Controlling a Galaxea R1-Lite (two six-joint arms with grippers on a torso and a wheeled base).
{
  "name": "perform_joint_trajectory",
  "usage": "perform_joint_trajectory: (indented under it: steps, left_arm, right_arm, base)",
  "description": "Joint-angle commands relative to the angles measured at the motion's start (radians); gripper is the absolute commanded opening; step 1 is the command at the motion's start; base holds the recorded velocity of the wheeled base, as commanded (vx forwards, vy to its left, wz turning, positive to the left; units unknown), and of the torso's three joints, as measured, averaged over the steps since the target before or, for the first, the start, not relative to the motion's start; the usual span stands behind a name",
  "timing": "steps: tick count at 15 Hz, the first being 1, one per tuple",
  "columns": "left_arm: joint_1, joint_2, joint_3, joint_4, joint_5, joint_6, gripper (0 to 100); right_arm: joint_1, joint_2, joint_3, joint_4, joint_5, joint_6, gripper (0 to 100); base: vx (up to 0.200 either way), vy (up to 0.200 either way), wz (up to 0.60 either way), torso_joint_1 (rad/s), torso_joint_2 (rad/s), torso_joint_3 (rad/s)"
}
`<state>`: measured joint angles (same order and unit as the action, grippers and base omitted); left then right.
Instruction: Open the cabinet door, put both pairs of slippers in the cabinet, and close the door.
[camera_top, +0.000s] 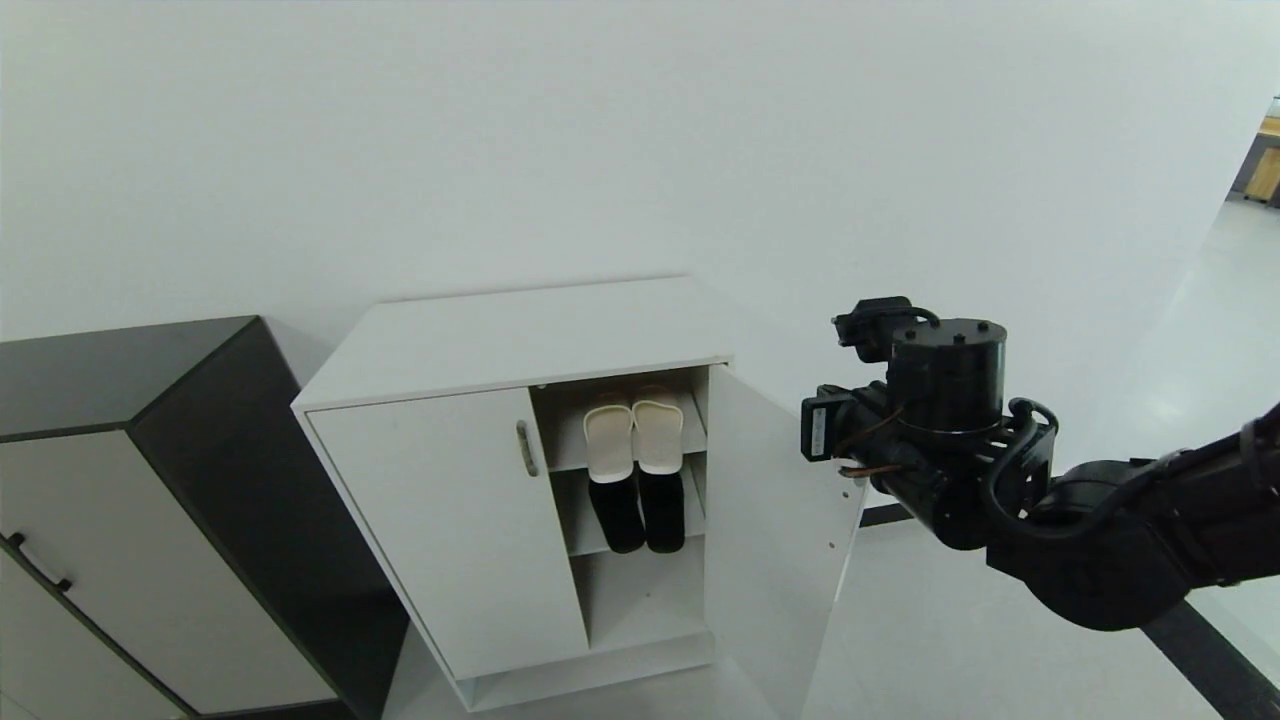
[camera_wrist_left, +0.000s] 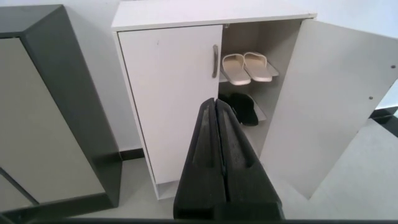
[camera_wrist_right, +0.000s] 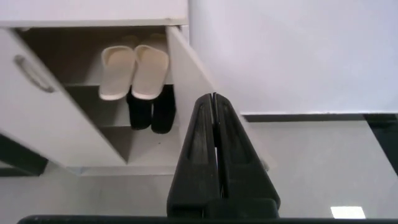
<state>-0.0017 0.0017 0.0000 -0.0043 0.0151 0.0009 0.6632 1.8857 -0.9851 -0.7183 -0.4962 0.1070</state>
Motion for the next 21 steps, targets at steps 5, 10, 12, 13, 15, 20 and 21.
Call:
perform_joint_trajectory:
  steps: [5, 10, 12, 13, 15, 20, 21]
  left_arm:
    - [-0.001, 0.001, 0.000, 0.000, 0.002, -0.001, 0]
    - [-0.001, 0.001, 0.000, 0.000, 0.002, -0.001, 0]
    - [0.000, 0.001, 0.000, 0.000, 0.002, -0.001, 0]
    - [0.000, 0.001, 0.000, 0.000, 0.002, -0.001, 0]
    - [0.000, 0.001, 0.000, 0.000, 0.002, -0.001, 0]
    - [0.000, 0.001, 0.000, 0.000, 0.002, -0.002, 0]
    - [0.000, 0.001, 0.000, 0.000, 0.002, -0.001, 0]
  right_arm:
    - [-0.077, 0.081, -0.058, 0.003, 0.016, 0.011, 0]
    - [-0.128, 0.096, -0.207, 0.252, 0.059, 0.160, 0]
    - [-0.165, 0.125, -0.221, 0.249, 0.082, 0.164, 0]
    - [-0.175, 0.142, -0.233, 0.247, 0.082, 0.166, 0]
    - [-0.197, 0.182, -0.253, 0.243, 0.084, 0.166, 0]
    - [-0.221, 0.245, -0.267, 0.197, 0.084, 0.164, 0]
    - [-0.221, 0.250, -0.273, 0.198, 0.084, 0.164, 0]
  base:
    - [-0.160, 0.000, 0.00, 0.003, 0.00, 0.002]
    - [0.000, 0.000, 0.00, 0.000, 0.00, 0.000]
    - [0.000, 0.000, 0.00, 0.000, 0.00, 0.000]
    - [0.000, 0.000, 0.00, 0.000, 0.00, 0.000]
    - [0.000, 0.000, 0.00, 0.000, 0.00, 0.000]
    - [0.000, 0.000, 0.00, 0.000, 0.00, 0.000]
    - [0.000, 0.000, 0.00, 0.000, 0.00, 0.000]
